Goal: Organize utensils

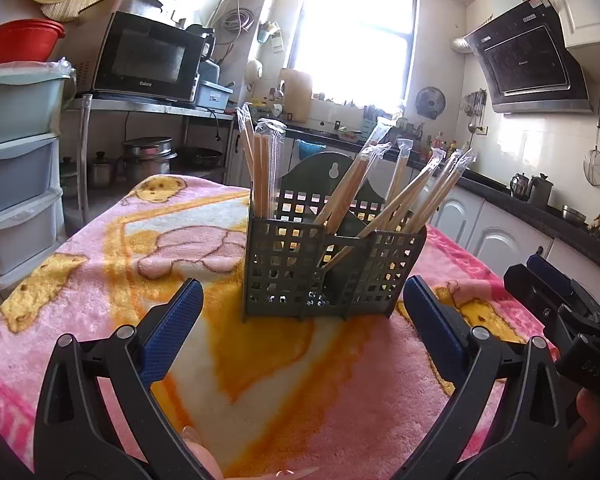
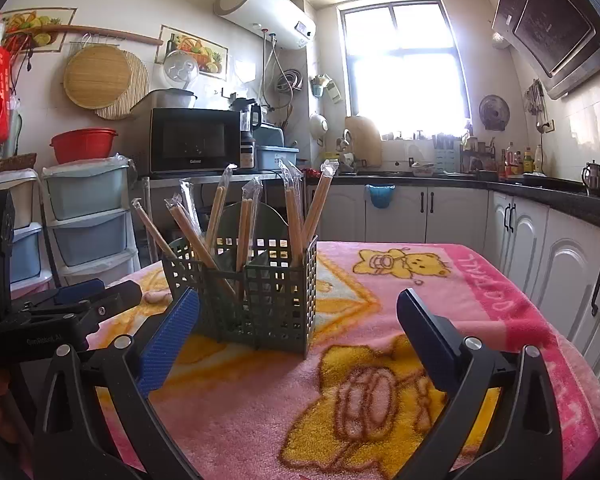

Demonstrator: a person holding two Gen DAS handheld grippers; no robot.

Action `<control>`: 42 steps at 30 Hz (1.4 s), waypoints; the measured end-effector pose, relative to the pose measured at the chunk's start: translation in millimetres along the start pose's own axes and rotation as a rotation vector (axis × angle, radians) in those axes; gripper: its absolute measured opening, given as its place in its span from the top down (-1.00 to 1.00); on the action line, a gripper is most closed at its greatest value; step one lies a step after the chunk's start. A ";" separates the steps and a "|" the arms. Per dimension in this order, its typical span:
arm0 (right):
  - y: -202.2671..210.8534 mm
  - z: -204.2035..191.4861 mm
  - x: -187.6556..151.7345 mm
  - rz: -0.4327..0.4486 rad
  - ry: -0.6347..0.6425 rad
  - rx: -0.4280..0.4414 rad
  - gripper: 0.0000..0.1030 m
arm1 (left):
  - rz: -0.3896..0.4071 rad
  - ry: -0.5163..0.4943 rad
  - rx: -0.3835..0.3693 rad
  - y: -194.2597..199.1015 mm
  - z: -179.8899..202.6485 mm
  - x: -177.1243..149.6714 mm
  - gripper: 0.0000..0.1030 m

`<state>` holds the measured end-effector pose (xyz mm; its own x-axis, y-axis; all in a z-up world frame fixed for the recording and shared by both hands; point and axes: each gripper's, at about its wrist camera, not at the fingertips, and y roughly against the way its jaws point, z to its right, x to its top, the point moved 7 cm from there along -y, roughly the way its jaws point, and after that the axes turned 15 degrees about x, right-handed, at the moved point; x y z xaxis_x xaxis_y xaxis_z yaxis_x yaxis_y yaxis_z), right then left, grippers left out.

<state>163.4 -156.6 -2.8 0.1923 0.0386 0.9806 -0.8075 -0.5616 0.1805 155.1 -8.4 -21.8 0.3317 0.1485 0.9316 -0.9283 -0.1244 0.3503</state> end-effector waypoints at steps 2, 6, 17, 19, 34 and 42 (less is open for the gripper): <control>0.4 -0.1 -0.6 -0.001 0.000 0.000 -0.87 | -0.001 0.000 0.002 -0.4 -0.5 -0.5 -0.80; 0.6 0.1 -0.4 -0.001 0.001 0.000 -0.87 | -0.001 -0.002 0.003 -0.6 -0.7 -0.4 -0.80; 1.6 0.9 -2.0 0.006 0.002 -0.006 -0.87 | -0.001 -0.001 0.001 -0.4 -0.7 -0.7 -0.80; 2.1 1.0 -2.5 0.005 0.003 -0.006 -0.87 | 0.001 -0.001 0.001 0.2 -0.8 -0.5 -0.80; 2.2 1.2 -2.5 0.005 0.003 -0.007 -0.87 | 0.002 0.001 0.003 1.0 -2.2 -0.1 -0.80; 2.4 1.5 -2.6 0.005 0.004 -0.007 -0.87 | 0.004 0.000 0.002 1.4 -2.6 0.0 -0.80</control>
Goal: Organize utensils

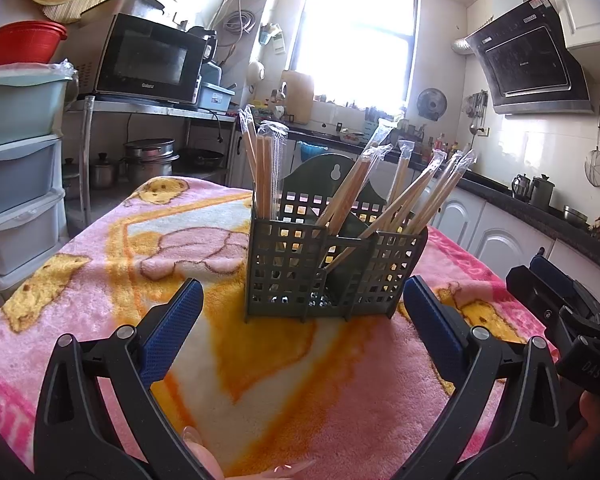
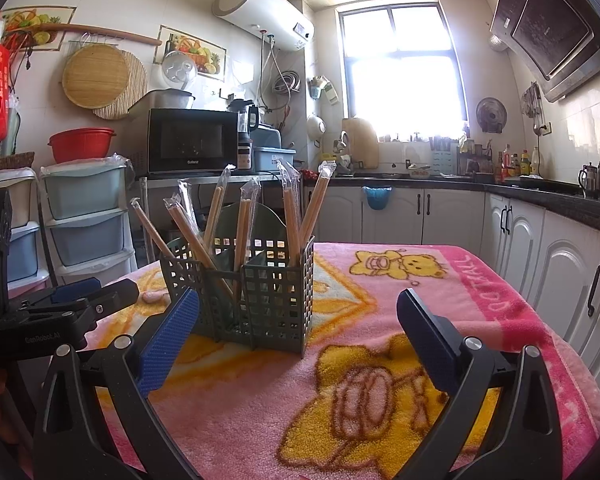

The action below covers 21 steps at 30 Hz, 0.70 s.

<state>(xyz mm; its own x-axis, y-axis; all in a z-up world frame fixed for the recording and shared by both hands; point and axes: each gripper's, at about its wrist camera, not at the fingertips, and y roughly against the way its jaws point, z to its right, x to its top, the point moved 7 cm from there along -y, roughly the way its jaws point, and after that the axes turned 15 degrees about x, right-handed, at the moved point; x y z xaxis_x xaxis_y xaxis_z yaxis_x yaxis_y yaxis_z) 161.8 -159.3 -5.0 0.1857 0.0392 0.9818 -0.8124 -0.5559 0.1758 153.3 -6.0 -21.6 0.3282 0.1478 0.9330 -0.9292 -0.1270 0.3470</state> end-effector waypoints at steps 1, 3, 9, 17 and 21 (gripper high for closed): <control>0.3 0.4 -0.2 0.000 0.001 -0.002 -0.87 | 0.001 0.000 0.001 -0.2 0.2 0.0 -0.80; 1.6 0.1 -0.8 0.001 0.001 -0.005 -0.87 | 0.001 0.001 -0.001 -0.4 0.0 0.0 -0.80; 1.9 1.0 -0.7 0.002 0.001 -0.008 -0.87 | 0.000 0.001 0.003 0.3 -0.4 1.1 -0.80; 2.0 1.3 -0.4 0.002 0.000 -0.009 -0.87 | -0.001 -0.002 0.003 0.7 0.6 1.2 -0.80; 2.3 1.4 -0.5 0.002 0.001 -0.009 -0.87 | -0.003 -0.002 0.004 0.5 0.7 2.0 -0.80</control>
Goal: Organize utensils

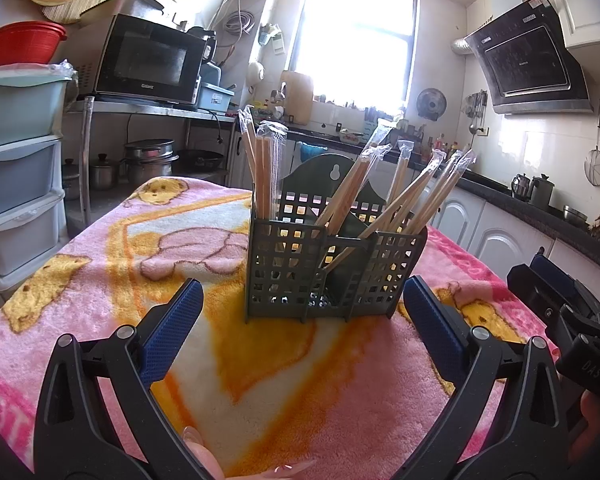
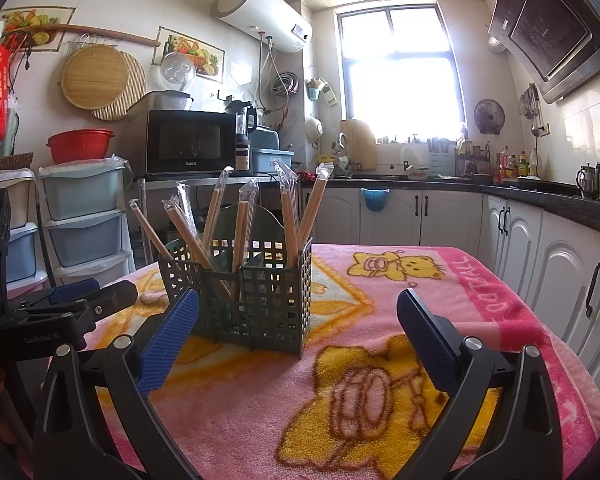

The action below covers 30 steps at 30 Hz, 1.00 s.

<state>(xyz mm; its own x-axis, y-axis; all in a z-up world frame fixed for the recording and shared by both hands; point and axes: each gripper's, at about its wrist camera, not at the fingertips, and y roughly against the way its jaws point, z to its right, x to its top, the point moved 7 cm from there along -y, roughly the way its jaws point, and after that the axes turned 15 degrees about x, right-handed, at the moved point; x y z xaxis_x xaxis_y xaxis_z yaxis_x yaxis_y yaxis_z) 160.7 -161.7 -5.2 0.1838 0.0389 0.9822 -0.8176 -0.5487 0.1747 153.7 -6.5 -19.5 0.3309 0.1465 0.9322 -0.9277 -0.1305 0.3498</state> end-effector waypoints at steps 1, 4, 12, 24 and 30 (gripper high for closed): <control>-0.1 -0.3 0.2 0.001 0.000 0.000 -0.87 | 0.001 0.000 0.000 0.4 0.0 -0.4 -0.80; 0.1 0.4 0.1 0.001 0.000 0.000 -0.87 | -0.001 -0.002 -0.002 0.1 0.3 -0.3 -0.80; 0.6 1.1 0.4 -0.001 -0.002 -0.003 -0.87 | 0.001 -0.009 -0.007 -0.8 3.3 -2.1 -0.80; -0.6 1.3 2.8 -0.015 -0.001 -0.031 -0.87 | -0.038 0.003 0.013 -8.3 -1.2 -6.0 -0.80; -2.6 25.6 3.6 -0.075 -0.062 -0.094 -0.87 | -0.154 0.044 0.089 -22.0 -27.2 -5.1 -0.80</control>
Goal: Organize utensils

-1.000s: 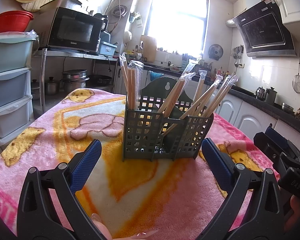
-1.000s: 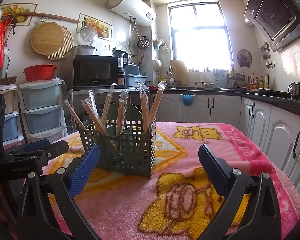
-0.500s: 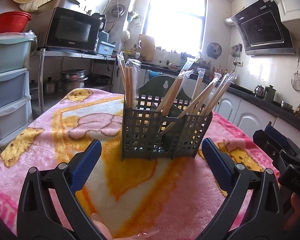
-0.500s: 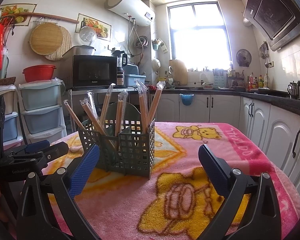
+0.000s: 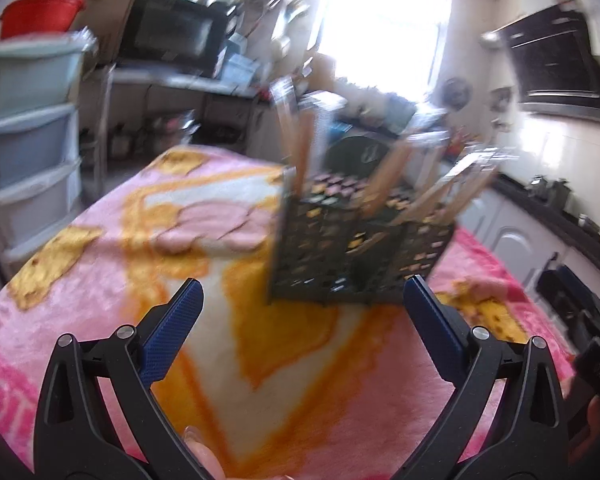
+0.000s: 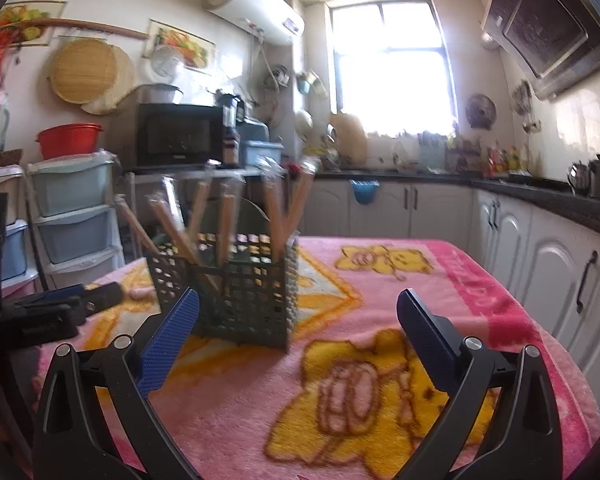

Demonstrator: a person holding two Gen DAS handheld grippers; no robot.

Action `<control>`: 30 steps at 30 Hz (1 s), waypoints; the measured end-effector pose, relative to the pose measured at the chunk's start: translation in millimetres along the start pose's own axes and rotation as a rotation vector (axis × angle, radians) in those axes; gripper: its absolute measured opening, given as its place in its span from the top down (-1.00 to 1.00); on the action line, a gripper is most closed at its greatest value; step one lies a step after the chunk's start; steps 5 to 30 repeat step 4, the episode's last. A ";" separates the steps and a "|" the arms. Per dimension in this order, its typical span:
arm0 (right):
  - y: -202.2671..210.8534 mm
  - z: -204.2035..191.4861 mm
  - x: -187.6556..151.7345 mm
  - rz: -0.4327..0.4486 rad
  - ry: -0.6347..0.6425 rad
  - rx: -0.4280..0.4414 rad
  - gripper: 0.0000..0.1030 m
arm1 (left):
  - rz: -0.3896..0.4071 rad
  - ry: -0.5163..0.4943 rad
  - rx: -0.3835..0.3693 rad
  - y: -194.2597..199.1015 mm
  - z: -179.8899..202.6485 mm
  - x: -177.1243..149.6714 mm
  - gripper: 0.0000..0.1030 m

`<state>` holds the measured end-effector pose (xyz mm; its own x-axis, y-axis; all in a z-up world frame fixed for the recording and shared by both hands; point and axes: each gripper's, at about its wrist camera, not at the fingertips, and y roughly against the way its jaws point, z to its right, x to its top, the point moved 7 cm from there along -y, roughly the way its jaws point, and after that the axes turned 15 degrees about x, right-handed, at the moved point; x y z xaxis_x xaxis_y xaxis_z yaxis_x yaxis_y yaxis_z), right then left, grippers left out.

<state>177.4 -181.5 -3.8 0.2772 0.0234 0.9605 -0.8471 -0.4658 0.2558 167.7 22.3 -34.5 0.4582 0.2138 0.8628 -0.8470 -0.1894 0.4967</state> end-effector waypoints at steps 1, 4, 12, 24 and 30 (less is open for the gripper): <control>-1.1 10.7 0.9 -0.018 -0.023 -0.026 -0.87 | -0.037 0.000 0.038 -7.7 -11.3 3.4 -0.80; -10.7 75.0 -1.7 -0.138 -0.135 -0.188 -0.87 | -0.149 0.021 0.138 -37.5 -56.2 16.0 -0.80; -10.7 75.0 -1.7 -0.138 -0.135 -0.188 -0.87 | -0.149 0.021 0.138 -37.5 -56.2 16.0 -0.80; -10.7 75.0 -1.7 -0.138 -0.135 -0.188 -0.87 | -0.149 0.021 0.138 -37.5 -56.2 16.0 -0.80; -10.7 75.0 -1.7 -0.138 -0.135 -0.188 -0.87 | -0.149 0.021 0.138 -37.5 -56.2 16.0 -0.80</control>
